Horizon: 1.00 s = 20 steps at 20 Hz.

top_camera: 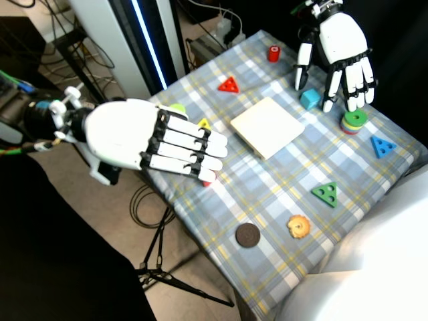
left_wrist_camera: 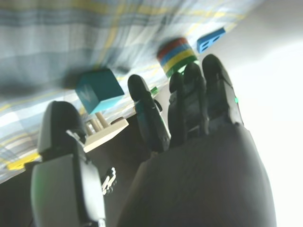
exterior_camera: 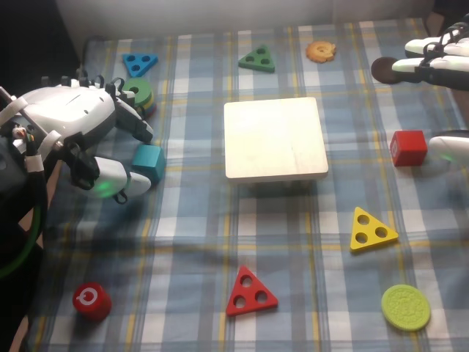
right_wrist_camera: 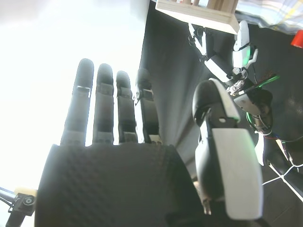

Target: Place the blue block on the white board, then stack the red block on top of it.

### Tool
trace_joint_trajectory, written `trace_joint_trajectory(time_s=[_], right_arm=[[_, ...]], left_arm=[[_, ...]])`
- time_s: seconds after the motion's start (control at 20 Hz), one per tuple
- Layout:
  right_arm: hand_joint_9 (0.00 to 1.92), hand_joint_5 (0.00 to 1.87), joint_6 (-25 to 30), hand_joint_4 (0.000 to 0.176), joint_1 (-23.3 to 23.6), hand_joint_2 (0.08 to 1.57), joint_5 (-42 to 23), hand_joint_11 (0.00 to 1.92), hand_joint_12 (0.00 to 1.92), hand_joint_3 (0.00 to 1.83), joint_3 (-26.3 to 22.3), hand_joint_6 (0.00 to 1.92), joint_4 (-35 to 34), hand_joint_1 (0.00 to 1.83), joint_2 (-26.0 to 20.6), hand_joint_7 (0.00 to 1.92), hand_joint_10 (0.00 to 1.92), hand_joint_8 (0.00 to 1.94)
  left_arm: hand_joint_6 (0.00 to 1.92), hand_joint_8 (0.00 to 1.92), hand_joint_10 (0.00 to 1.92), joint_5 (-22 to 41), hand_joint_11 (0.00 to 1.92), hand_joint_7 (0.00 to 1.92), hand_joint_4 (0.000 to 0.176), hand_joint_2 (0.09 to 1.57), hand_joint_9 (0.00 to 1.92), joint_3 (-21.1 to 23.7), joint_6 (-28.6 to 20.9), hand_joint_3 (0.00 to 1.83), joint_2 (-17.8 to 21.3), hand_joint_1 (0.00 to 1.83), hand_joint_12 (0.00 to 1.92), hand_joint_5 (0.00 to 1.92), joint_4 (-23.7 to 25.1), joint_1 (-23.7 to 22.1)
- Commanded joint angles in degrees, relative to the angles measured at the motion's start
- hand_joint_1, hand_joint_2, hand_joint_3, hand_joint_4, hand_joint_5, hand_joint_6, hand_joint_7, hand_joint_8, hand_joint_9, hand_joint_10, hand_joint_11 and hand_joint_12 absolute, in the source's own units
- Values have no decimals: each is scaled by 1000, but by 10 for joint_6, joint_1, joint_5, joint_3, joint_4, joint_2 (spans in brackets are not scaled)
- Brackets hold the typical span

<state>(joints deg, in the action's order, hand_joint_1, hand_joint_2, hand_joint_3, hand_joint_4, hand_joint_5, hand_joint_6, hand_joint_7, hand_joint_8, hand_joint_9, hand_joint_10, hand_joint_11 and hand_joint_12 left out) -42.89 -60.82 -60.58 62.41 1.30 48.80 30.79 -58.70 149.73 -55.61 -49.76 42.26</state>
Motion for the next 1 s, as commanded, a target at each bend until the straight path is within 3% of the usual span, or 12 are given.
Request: trace_joint_trajectory(time_s=[0.0, 0.15, 0.35, 0.5, 0.6, 0.7, 0.75, 0.95], right_arm=[[294, 343, 3, 0, 9, 1270, -71, 140, 548, 6, 3, 1, -13, 402, 0, 279, 4, 2], [284, 336, 3, 0, 9, 1273, -71, 126, 541, 5, 3, 0, -13, 386, 0, 273, 0, 0], [302, 350, 4, 0, 9, 1273, -71, 147, 550, 2, 3, 5, -13, 378, 0, 293, 7, 7], [307, 345, 4, 0, 9, 1275, -72, 152, 552, 2, 3, 2, -13, 384, 0, 296, 7, 6], [311, 345, 4, 0, 9, 1270, -72, 157, 551, 0, 3, 1, -13, 393, 0, 300, 6, 5], [313, 348, 5, 0, 9, 1273, -72, 159, 544, 0, 3, 2, -13, 391, 0, 305, 5, 4], [315, 346, 5, 0, 9, 1277, -72, 160, 540, 2, 3, 0, -13, 383, 0, 306, 4, 3], [325, 353, 5, 0, 9, 1277, -72, 173, 536, 0, 3, 2, -13, 399, 0, 317, 6, 5]], left_arm=[[17, 10, 15, 35, 92, 342, 65, 1031, 250, -4, 0, 8, -6, 790, 278, 785, 13, -6], [5, 4, 7, 38, 101, 356, 61, 1036, 272, -4, 0, 1, -6, 801, 268, 799, 11, -6], [0, 2, 1, 46, 119, 374, 74, 1045, 301, 0, 0, 0, -6, 839, 169, 788, 12, -6], [7, 10, 7, 48, 132, 405, 62, 1047, 321, 2, 0, 0, -6, 886, 151, 806, 13, -7], [4, 11, 9, 50, 139, 418, 76, 1054, 333, 4, 0, 2, -6, 895, 144, 806, 15, -7], [4, 7, 5, 50, 144, 414, 71, 1058, 327, 7, 0, 3, -6, 896, 142, 808, 18, -9], [3, 6, 3, 50, 135, 415, 82, 1058, 324, 8, 0, 2, -6, 890, 133, 807, 21, -11], [3, 6, 2, 49, 133, 426, 77, 1062, 326, 10, -2, 2, -6, 895, 120, 812, 24, -17]])
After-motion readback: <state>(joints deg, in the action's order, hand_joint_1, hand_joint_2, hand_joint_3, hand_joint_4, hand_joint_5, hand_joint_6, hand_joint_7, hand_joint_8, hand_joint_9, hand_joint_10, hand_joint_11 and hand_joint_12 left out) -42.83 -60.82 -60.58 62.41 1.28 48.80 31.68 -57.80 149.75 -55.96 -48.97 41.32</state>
